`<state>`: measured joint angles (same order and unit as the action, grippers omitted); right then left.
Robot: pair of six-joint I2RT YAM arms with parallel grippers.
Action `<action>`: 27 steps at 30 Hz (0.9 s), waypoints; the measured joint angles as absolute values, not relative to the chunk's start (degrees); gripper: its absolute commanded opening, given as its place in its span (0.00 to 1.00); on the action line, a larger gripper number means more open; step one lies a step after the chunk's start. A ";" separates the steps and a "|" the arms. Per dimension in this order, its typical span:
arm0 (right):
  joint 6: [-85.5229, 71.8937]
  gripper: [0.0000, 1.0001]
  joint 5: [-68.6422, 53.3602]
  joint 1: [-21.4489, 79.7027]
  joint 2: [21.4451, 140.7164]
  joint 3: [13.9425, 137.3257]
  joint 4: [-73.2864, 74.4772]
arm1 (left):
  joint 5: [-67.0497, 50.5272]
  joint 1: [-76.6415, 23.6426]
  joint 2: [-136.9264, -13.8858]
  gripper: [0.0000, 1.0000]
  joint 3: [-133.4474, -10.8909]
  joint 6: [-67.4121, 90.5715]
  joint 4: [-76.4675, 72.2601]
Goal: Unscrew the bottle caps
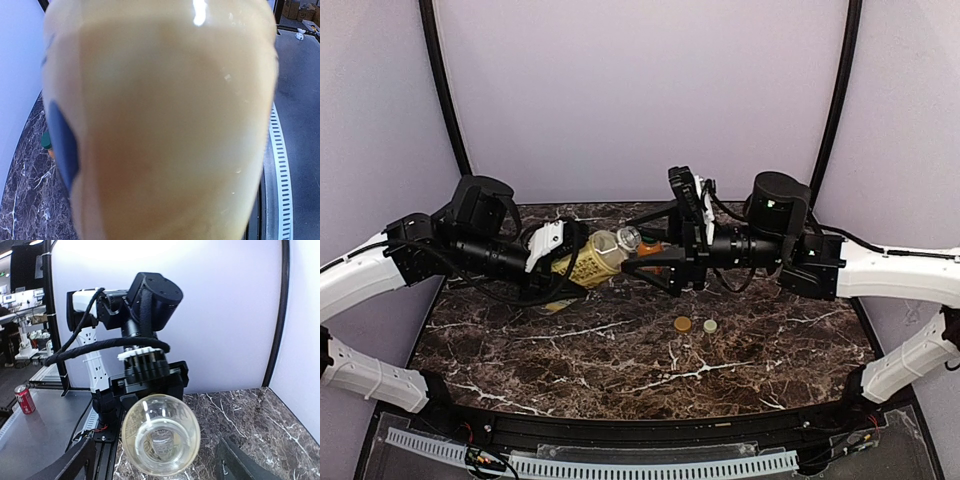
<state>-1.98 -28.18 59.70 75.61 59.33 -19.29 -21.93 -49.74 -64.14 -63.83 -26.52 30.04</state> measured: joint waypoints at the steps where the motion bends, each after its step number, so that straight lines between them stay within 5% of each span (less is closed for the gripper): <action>1: -1.93 0.73 -28.38 59.96 75.99 59.46 -19.59 | -22.31 -49.74 -64.23 0.28 -63.83 -26.26 30.11; 9: -2.31 0.36 -29.91 60.71 78.28 61.32 -21.96 | -23.75 -49.71 -64.93 0.28 -63.83 -25.39 30.15; 13: -2.04 0.32 -29.89 60.66 79.33 62.22 -21.89 | -24.32 -49.71 -64.93 0.28 -63.94 -25.19 30.48; 16: -2.13 0.05 -29.76 60.64 79.50 62.37 -21.78 | -24.51 -49.65 -64.95 0.28 -63.96 -25.21 30.61; 18: -1.96 0.00 -29.63 60.66 79.50 62.37 -21.69 | -24.60 -49.65 -64.95 0.28 -63.96 -25.04 30.70; 20: -2.00 0.00 -29.52 60.66 79.50 62.37 -21.58 | -24.60 -49.63 -64.95 0.40 -63.96 -25.04 30.76; 23: -2.00 0.00 -28.77 60.66 79.50 62.83 -20.43 | -24.53 -49.58 -64.93 0.93 -63.96 -24.93 31.11; 27: -1.89 0.00 -25.85 60.75 79.50 65.41 -14.87 | -23.46 -49.54 -64.88 0.99 -63.94 -24.36 30.59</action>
